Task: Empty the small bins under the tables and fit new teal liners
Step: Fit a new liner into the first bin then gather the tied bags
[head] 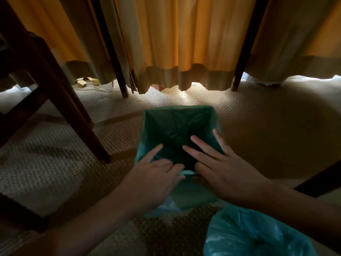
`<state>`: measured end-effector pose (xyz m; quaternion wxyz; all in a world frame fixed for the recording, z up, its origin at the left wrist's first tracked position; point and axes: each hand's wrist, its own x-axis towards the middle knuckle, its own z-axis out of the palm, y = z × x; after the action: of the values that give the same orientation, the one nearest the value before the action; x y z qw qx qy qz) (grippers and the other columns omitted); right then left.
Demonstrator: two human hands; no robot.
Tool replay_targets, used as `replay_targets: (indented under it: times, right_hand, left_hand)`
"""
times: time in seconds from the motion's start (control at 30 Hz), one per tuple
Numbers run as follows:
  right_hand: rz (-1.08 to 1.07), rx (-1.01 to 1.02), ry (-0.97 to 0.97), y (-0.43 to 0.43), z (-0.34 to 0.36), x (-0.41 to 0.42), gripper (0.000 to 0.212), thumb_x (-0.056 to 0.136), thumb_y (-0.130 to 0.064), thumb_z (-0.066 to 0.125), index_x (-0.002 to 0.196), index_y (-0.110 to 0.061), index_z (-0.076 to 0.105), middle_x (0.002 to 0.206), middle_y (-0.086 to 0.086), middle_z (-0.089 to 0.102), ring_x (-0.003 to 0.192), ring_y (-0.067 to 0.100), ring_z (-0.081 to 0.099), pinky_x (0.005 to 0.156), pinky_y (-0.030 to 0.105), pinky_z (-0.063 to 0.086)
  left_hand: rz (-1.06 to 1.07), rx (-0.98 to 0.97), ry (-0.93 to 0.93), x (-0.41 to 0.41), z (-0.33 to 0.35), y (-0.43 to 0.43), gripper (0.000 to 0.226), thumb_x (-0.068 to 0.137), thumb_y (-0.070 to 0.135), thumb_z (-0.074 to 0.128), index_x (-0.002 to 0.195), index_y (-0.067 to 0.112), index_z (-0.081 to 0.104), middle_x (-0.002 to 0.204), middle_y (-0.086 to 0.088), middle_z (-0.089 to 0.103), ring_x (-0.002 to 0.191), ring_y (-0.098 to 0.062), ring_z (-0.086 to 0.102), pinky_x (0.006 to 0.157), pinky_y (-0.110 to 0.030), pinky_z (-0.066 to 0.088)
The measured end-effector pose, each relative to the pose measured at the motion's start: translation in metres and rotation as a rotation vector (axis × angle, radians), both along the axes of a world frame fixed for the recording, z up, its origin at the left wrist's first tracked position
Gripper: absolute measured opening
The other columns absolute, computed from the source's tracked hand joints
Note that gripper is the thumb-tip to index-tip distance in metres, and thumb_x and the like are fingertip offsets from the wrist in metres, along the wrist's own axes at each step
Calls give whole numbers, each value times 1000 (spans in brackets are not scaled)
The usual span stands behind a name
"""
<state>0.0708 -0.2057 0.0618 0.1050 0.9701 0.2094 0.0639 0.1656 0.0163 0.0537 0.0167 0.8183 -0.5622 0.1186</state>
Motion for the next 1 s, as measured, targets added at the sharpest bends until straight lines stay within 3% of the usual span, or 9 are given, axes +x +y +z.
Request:
replay_targets:
  times: [0.13,0.27,0.37,0.5,0.63,0.73,0.8,0.87,1.0]
  right_hand:
    - [31,0,-28,-24,0,-5,18,105,-31,39,97,-20,50,150,14,48,152,33,17,117,67,14]
    - [27,50,-26,-41,3,-10,33,108,-44,30,94,-24,53,136,6,62,151,27,24,120,62,15]
    - [-23,74,16,-44,11,-11,44,107,-52,28,113,-25,61,137,-1,61,151,23,23,121,59,13]
    - [-11,100,139,-53,22,-1,61,106,-56,12,104,-30,67,102,-10,70,140,15,43,123,53,3]
    - [9,43,109,-38,46,37,58,98,-62,22,117,-29,64,113,-7,67,119,16,55,118,41,24]
    - [-22,-185,135,-11,40,80,64,86,-67,36,128,-25,62,132,0,60,130,26,47,117,49,25]
    - [-61,-367,226,2,24,106,69,85,-66,44,138,-22,56,147,8,47,143,34,30,121,56,12]
    - [-115,-480,345,7,6,125,69,91,-62,44,149,-26,42,162,9,26,153,35,5,120,61,-1]
    - [-227,-578,482,8,-27,138,67,99,-55,34,158,-29,16,168,8,-3,152,31,-17,114,66,-13]
  left_hand:
    - [-30,8,-9,9,2,17,35,107,38,35,100,25,66,80,9,70,74,-10,68,102,-38,45]
    - [-78,29,24,23,17,35,45,106,48,30,98,25,68,87,10,72,78,-9,69,95,-37,49]
    - [-86,35,4,27,26,36,54,104,56,30,111,21,71,98,5,74,89,-12,70,98,-37,44]
    - [-48,292,99,28,45,30,69,101,66,9,111,28,65,96,6,72,89,-14,67,103,-36,38]
    - [-16,125,270,42,71,2,51,98,61,22,110,32,63,94,13,66,87,-6,60,84,-29,49]
    - [-37,313,9,60,56,-47,41,93,52,44,119,26,61,120,2,64,119,-19,54,104,-37,41]
    - [69,661,-80,71,31,-76,60,94,50,49,148,24,43,157,-6,37,150,-30,19,123,-44,16]
    - [151,906,-113,78,7,-95,73,98,45,48,160,23,16,169,-7,4,154,-35,-10,125,-47,-4]
    - [216,1007,-128,84,-20,-106,68,104,42,39,161,23,5,169,-4,-8,153,-30,-16,123,-50,-8]
